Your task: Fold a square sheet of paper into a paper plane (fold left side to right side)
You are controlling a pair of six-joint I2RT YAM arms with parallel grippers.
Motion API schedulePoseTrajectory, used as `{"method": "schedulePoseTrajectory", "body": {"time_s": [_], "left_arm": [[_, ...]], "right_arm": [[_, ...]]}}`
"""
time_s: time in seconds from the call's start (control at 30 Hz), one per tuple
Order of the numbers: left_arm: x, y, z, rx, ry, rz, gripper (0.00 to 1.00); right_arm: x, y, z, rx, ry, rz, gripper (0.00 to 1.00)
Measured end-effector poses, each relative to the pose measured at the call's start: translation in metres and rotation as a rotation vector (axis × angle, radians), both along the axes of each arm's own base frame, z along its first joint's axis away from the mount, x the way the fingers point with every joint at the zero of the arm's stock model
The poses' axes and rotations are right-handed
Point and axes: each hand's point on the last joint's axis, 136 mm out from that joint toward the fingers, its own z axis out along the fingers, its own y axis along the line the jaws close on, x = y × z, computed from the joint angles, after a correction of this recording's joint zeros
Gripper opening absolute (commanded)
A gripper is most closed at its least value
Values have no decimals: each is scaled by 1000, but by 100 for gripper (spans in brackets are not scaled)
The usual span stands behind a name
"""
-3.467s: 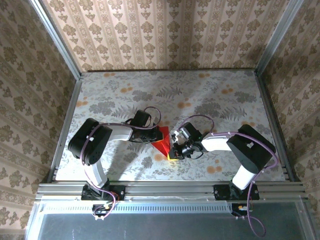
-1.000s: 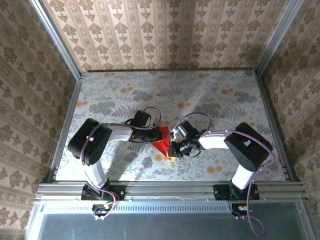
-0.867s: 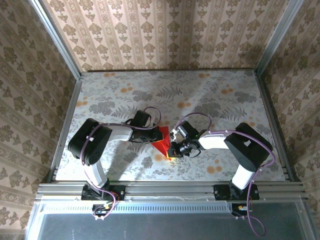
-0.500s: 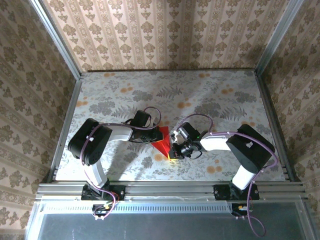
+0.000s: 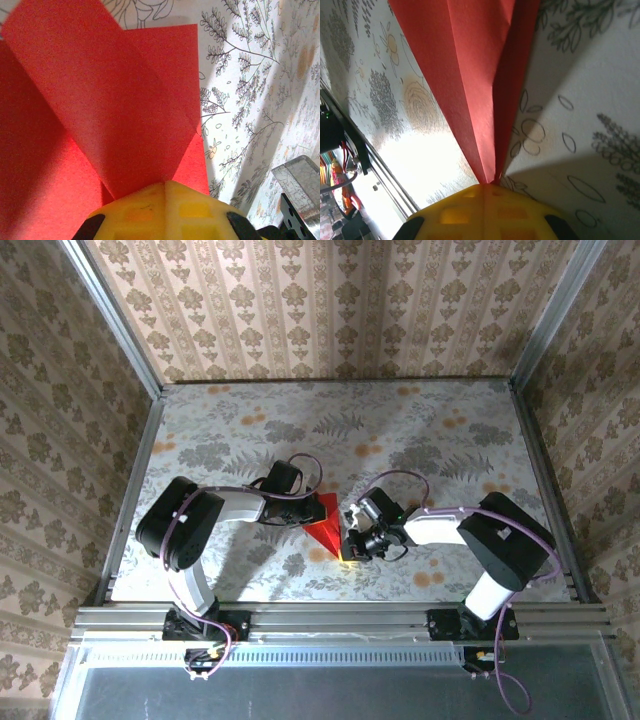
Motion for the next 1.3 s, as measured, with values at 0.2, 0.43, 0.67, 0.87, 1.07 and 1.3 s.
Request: {"method": "schedulePoseTrajectory", "body": {"time_s": [0.2, 0.43, 0.67, 0.87, 1.07, 1.3], "left_arm": [[0, 0, 0, 2, -1, 2, 0], [0, 0, 0, 2, -1, 2, 0], [0, 0, 0, 4, -2, 0, 0], [0, 2, 0, 14, -5, 1, 0], [0, 2, 0, 17, -4, 2, 0], [0, 2, 0, 19, -3, 1, 0]], "right_arm": [[-10, -5, 12, 4, 13, 6, 1], [1, 5, 39, 70, -30, 8, 1], [33, 22, 38, 69, -50, -14, 1], [46, 26, 22, 28, -44, -26, 1], [49, 23, 10, -22, -44, -28, 1], [49, 19, 0, -51, -35, -30, 0]]}}
